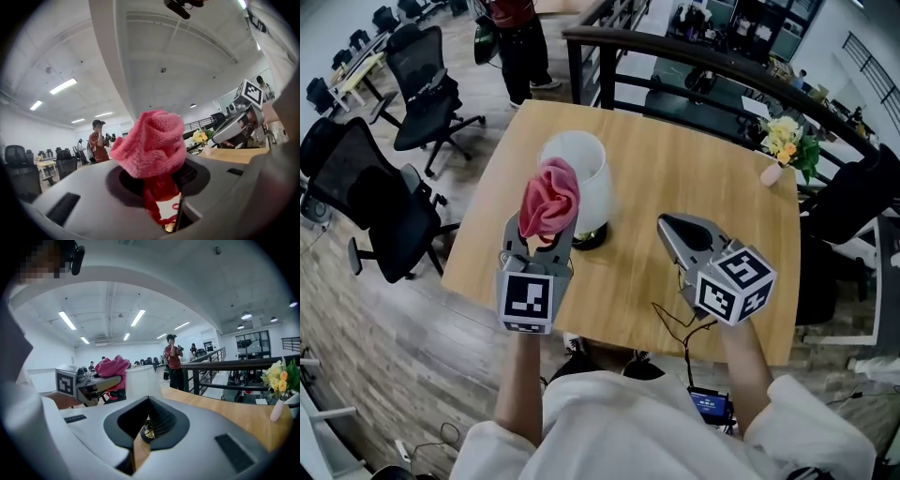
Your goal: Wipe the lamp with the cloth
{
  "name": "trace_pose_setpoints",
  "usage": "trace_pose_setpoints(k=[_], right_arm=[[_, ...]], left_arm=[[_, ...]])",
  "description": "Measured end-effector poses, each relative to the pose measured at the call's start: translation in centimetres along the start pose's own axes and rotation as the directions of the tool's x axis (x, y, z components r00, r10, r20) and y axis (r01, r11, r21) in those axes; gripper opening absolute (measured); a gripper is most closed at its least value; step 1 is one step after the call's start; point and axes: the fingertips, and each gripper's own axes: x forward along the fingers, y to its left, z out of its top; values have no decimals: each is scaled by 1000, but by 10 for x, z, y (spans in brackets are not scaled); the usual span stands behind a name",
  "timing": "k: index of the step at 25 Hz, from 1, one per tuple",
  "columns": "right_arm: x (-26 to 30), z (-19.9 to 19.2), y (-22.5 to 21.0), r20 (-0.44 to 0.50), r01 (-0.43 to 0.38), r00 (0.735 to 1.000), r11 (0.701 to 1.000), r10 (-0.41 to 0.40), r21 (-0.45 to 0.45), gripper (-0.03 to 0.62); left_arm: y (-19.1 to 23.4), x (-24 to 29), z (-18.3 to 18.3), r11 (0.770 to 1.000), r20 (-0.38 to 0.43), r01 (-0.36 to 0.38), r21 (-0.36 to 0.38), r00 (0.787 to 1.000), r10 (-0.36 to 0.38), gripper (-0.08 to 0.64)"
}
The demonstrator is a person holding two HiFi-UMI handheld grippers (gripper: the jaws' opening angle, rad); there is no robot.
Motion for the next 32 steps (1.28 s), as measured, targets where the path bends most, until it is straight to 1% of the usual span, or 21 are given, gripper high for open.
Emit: trace_pose_setpoints(k=[3,9,14,17,20,23,25,28,30,32], right_arm=[[4,-11,-1,-24,-7,1000,1000,6,-25,5],[0,-25,-2,-50,-4,999,1000,2,-31,5],[6,-27,6,-77,-31,997,999,27,-42,5],[10,-25,14,-78,-37,996,998,33,-52,5],[14,-24,19,-72,-38,997,998,34,-55,5],[15,-22,18,-70,-36,997,998,32,-52,5],[16,-20,17,-68,-31,997,998,28,-51,5],[16,-21,16,-67,-25,998,998,22,-51,5],[15,-21,14,-67,-20,998,998,16,-54,5],[12,-23,11,-71,-15,997,999,11,-51,5]], left_arm=[[-6,-2,-11,1000,-24,-6,10,1000,6,179],[-25,1,-53,1000,-138,28,-1,990,-28,179],[-40,-1,-88,998,-230,37,-48,972,-47,179],[-54,-8,-97,995,-245,74,-70,966,-89,179],[-57,-12,-81,994,-196,92,-62,975,-103,179],[-48,-10,-41,995,-110,91,-28,990,-94,179],[-42,-8,-13,996,-69,89,3,994,-89,179],[-36,-1,14,995,-52,87,46,995,-85,181],[-34,10,26,994,-41,85,71,996,-82,181],[-35,19,28,994,-65,83,72,995,-78,181]])
